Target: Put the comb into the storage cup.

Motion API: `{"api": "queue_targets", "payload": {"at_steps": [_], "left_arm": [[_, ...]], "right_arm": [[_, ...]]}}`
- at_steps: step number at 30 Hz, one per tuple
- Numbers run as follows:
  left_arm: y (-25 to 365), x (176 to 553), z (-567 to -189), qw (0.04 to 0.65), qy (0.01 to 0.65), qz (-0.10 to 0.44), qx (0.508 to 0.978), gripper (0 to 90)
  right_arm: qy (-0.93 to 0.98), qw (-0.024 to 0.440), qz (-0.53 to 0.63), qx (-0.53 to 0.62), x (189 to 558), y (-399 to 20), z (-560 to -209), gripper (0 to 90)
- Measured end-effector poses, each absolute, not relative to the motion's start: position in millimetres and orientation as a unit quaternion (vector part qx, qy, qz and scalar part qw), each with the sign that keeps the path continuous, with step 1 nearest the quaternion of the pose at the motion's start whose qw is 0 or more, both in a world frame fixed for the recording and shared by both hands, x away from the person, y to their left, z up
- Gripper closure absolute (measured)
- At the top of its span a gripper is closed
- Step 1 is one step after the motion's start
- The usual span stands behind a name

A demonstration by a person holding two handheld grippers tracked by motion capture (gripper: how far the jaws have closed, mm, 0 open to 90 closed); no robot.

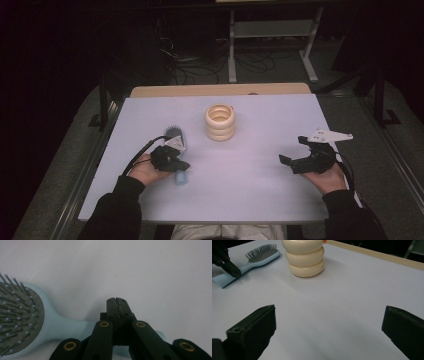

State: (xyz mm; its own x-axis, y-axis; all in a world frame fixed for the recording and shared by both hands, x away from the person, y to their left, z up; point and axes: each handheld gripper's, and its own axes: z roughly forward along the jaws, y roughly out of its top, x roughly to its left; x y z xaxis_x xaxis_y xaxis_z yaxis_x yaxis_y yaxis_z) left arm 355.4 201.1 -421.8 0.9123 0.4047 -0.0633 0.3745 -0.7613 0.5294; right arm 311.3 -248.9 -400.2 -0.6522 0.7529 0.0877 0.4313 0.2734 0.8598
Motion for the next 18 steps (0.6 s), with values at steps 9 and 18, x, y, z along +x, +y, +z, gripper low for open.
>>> {"api": "queue_targets", "payload": {"at_steps": [9, 18], "left_arm": [[202.5, 355.0, -426.2, 0.247, 0.212, 0.034, 0.945, 90.0], [213.4, 354.9, -425.7, 0.241, 0.224, 0.039, 0.943, 90.0]], "right_arm": [[0.781, 0.173, 0.465, 0.378, 310.9, -248.4, -400.1, 0.0], [0.780, 0.172, 0.466, 0.380, 310.9, -248.6, -400.1, 0.0]]}}
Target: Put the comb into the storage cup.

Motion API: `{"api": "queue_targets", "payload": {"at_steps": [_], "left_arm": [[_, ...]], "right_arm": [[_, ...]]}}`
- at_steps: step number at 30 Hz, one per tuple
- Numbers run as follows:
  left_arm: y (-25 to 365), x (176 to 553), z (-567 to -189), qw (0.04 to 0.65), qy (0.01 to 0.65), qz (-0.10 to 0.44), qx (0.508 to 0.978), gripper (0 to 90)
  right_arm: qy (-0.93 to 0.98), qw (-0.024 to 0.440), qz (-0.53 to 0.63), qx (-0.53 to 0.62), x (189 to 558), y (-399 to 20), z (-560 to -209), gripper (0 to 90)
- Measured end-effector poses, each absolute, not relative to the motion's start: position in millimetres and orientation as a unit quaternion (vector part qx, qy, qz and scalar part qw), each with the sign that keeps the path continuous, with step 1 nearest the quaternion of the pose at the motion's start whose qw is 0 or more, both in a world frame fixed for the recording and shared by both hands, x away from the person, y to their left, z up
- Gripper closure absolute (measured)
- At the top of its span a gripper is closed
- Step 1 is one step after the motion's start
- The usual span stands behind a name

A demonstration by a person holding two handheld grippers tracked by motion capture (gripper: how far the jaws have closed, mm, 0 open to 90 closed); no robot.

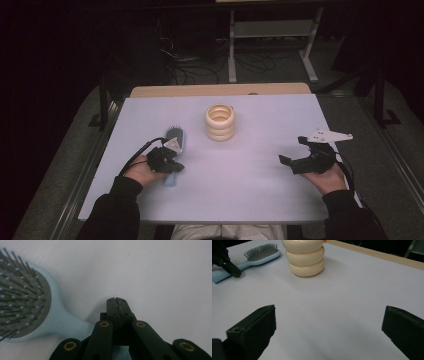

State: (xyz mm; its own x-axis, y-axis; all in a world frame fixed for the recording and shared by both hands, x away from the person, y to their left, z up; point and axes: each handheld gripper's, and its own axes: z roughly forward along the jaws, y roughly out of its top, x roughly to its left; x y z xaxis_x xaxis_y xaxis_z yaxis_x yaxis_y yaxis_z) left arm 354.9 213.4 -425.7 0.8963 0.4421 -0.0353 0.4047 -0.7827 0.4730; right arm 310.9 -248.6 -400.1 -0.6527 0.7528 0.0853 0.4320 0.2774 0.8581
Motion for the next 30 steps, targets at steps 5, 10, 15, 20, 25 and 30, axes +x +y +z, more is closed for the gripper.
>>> {"api": "queue_targets", "payload": {"at_steps": [5, 10, 15, 20, 25, 30], "left_arm": [[220.4, 354.8, -423.7, 0.242, 0.230, 0.047, 0.941, 90.0], [229.9, 355.6, -423.0, 0.236, 0.238, 0.050, 0.941, 90.0], [241.5, 356.8, -421.1, 0.239, 0.248, 0.056, 0.937, 90.0], [248.6, 357.5, -421.1, 0.238, 0.257, 0.060, 0.935, 90.0], [253.5, 358.5, -420.9, 0.237, 0.264, 0.061, 0.933, 90.0], [258.7, 359.6, -420.2, 0.239, 0.272, 0.058, 0.930, 90.0]], "right_arm": [[0.781, 0.172, 0.466, 0.378, 310.7, -248.1, -400.1, 0.0], [0.782, 0.172, 0.466, 0.376, 310.2, -247.2, -399.9, 0.0], [0.782, 0.172, 0.466, 0.376, 310.3, -247.3, -399.9, 0.0], [0.783, 0.171, 0.465, 0.376, 310.6, -247.0, -400.3, 0.0], [0.784, 0.172, 0.462, 0.376, 310.7, -246.5, -400.5, 0.0], [0.785, 0.169, 0.462, 0.376, 310.9, -246.5, -400.7, 0.0]]}}
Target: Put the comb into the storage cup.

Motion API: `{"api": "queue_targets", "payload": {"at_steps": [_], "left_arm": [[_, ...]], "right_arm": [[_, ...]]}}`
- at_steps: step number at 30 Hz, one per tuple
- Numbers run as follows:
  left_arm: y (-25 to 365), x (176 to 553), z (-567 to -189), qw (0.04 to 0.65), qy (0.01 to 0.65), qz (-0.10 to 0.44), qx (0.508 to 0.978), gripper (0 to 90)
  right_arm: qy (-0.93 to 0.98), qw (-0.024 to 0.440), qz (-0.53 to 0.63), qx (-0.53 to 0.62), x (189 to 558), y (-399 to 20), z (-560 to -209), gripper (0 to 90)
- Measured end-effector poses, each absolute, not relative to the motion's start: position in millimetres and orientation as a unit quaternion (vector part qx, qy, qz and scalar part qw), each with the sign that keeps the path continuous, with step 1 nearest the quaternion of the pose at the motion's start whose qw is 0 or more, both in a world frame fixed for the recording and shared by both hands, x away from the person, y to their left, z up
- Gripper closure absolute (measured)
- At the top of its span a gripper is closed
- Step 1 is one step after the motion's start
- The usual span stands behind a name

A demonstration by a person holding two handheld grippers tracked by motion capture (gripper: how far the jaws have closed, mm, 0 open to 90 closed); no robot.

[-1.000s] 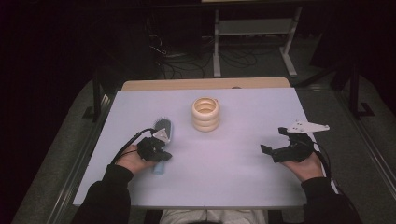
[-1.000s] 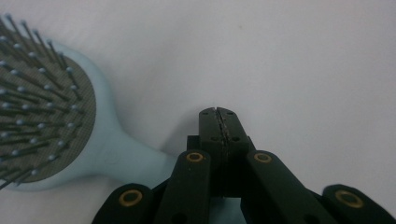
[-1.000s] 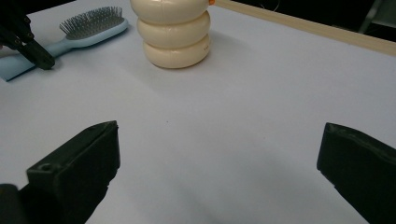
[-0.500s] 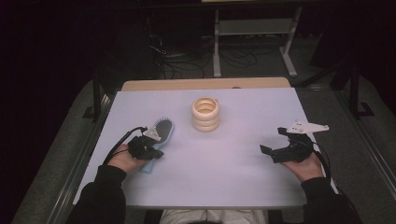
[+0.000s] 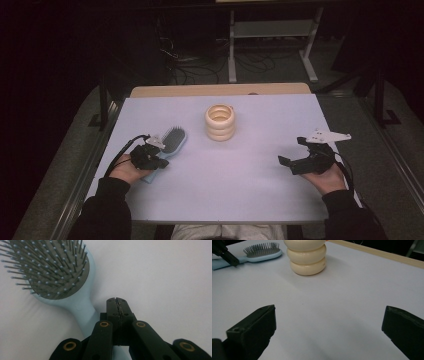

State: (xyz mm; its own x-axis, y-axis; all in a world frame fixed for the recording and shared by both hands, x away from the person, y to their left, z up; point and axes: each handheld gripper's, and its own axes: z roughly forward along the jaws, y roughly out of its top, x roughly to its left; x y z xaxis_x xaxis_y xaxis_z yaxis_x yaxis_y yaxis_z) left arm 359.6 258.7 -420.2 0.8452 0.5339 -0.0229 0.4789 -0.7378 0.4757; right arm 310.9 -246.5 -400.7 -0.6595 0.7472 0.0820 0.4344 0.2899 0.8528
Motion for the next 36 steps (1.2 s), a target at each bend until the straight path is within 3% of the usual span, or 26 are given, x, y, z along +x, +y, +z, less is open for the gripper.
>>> {"api": "queue_targets", "payload": {"at_steps": [36], "left_arm": [[281.9, 361.3, -417.4, 0.243, 0.298, 0.056, 0.921, 89.9]], "right_arm": [[0.790, 0.164, 0.458, 0.373, 311.4, -244.8, -401.4, 0.0]]}}
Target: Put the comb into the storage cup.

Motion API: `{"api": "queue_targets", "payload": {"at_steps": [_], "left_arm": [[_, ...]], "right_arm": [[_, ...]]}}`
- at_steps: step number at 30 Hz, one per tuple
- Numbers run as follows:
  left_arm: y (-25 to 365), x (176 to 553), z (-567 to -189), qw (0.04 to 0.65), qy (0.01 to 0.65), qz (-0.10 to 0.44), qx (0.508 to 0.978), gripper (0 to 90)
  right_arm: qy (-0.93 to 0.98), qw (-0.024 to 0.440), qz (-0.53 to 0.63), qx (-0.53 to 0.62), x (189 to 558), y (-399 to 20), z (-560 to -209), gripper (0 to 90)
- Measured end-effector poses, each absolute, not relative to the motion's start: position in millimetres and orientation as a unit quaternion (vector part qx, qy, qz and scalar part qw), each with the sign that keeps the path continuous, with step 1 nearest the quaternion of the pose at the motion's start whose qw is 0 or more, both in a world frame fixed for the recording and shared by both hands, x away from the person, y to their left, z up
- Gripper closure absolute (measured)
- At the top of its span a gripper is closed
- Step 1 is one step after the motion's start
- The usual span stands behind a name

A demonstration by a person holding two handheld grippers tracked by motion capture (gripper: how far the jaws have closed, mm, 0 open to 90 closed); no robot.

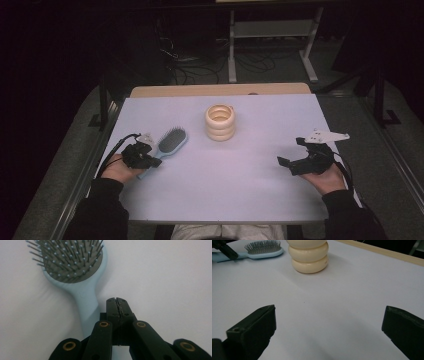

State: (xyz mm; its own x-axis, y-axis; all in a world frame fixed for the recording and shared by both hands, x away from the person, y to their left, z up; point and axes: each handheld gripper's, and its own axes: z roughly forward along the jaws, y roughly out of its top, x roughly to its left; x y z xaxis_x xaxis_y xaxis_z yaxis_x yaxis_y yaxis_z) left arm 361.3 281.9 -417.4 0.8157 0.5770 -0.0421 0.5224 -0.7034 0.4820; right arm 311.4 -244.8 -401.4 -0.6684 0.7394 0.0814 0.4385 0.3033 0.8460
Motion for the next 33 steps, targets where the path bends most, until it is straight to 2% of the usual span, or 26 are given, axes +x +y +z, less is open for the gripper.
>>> {"api": "queue_targets", "payload": {"at_steps": [33], "left_arm": [[317.3, 361.2, -415.0, 0.255, 0.335, 0.069, 0.904, 89.1]], "right_arm": [[0.792, 0.165, 0.456, 0.372, 311.8, -244.2, -401.7, 0.0]]}}
